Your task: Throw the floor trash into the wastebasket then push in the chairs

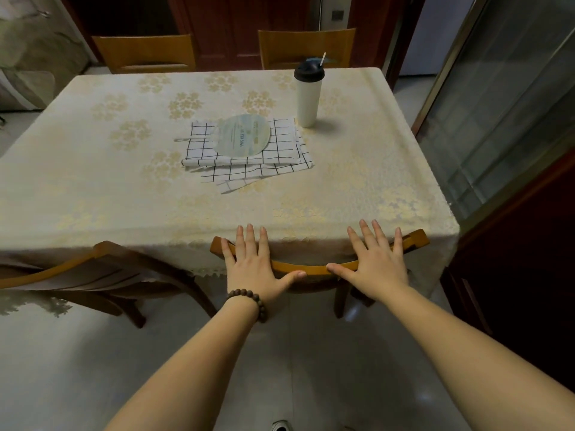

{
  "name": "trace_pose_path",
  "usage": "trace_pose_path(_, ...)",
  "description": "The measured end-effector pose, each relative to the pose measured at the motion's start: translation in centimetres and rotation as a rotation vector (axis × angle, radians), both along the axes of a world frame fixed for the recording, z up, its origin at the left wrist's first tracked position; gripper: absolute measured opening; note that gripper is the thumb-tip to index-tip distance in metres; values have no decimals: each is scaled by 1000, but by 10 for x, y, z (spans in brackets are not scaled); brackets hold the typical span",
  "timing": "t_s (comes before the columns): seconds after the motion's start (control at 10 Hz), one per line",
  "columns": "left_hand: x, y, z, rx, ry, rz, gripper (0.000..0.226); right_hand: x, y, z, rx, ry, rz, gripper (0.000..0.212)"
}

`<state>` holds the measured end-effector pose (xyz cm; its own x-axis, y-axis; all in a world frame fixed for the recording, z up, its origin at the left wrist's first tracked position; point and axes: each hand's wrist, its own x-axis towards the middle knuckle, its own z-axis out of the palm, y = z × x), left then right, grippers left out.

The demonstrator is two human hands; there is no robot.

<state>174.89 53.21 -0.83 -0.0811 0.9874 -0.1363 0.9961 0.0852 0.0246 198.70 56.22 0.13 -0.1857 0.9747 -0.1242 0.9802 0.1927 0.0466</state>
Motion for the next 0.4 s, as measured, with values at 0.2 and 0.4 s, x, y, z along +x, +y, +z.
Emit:
trace_pose_path(0.2, 2, -3, 21, -80, -91, -1, 110, -8, -12, 17, -114, 109, -57, 96)
trace_pose_path(0.4, 1, -28, 33, 14, -208, -36, 94, -7, -54, 24, -52, 322, -157, 77)
